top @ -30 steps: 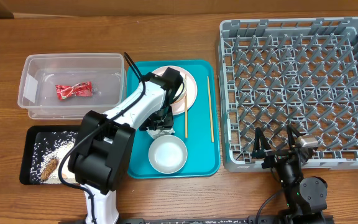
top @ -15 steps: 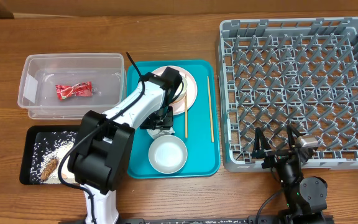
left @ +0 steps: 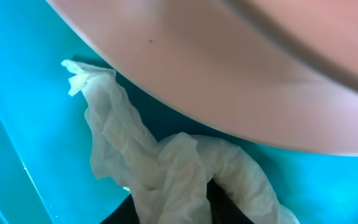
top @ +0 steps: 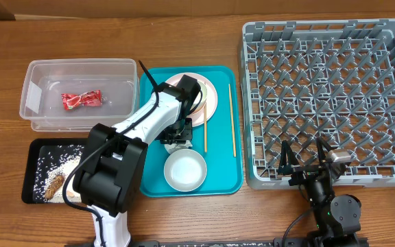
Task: Sort waste into correct bins and load items into the dishwasher
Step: 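Reach the left gripper to the white tissue and pinch it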
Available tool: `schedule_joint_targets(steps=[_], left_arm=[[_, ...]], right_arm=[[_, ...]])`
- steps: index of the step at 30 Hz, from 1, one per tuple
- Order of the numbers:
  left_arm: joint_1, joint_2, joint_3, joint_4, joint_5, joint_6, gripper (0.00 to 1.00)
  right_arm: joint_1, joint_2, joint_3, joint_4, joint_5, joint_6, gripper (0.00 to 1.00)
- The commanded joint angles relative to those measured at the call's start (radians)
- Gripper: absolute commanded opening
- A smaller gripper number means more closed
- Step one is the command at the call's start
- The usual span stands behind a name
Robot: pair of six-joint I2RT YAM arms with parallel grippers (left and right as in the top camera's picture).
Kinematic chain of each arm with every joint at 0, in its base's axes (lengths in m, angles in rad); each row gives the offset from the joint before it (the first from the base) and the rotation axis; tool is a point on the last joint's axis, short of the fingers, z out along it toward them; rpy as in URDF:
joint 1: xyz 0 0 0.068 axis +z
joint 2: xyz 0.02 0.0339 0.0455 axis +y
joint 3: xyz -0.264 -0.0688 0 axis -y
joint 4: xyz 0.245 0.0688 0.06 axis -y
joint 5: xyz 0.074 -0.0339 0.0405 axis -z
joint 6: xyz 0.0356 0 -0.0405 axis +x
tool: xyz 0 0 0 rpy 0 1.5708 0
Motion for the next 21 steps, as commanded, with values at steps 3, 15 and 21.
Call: schedule_joint_targets(steps=[3,15,21], left_arm=[[-0.008,0.031,-0.047,-0.011,0.053,0.009,0.16],[-0.006,-0.185,-0.046,-0.026,-0.027,-0.024,0.07],[0.001,-0.325,-0.046,-0.085,-0.087,-0.024,0.04]], right_arm=[[-0.003,-0.012,-0.011,0.008,0.001,-0.004,1.00],[-0.003,-0.012,-0.011,0.008,0.001,-0.004,1.00],[-0.003,-0.012,-0.011,0.008,0.001,-0.004,1.00]])
